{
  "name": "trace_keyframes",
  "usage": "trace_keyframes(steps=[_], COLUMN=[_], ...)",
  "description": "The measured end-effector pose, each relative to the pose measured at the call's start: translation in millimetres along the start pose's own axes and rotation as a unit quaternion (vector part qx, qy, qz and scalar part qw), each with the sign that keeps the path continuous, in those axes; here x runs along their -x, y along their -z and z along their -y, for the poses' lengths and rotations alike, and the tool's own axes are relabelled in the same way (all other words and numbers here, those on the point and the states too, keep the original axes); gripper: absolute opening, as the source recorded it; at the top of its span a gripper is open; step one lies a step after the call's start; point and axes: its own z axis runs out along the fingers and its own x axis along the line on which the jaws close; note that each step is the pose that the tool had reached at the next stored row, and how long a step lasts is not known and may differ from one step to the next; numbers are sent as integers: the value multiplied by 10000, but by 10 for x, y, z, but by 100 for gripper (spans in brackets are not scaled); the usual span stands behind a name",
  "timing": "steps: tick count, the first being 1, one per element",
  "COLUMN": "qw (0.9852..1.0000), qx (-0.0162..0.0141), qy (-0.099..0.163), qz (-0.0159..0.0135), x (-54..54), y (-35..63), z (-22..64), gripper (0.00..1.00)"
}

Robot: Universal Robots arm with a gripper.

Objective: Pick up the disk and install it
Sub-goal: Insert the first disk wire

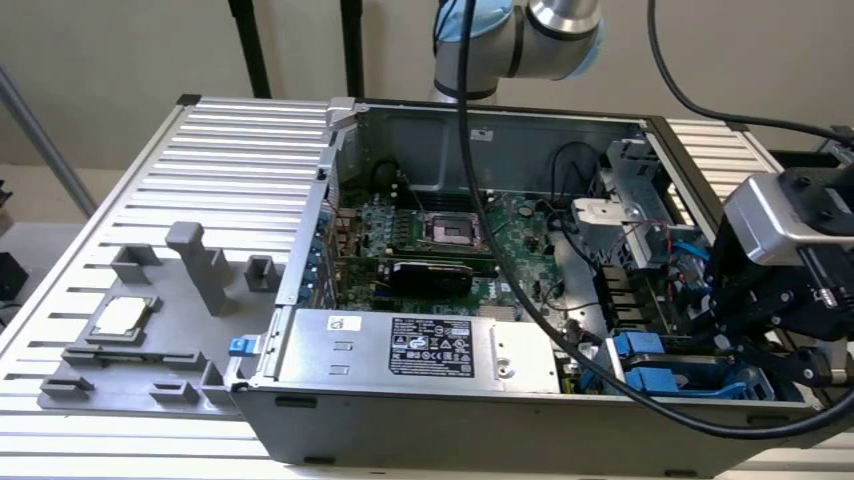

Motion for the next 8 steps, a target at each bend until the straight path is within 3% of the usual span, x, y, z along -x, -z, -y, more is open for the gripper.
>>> trace_keyframes(steps=[3,8], qw=[10000,9998], qx=[-39,-135], qy=[-61,-163], qz=[3,3], x=[7,9], y=[0,-2], z=[-1,-12], gripper=[16,16])
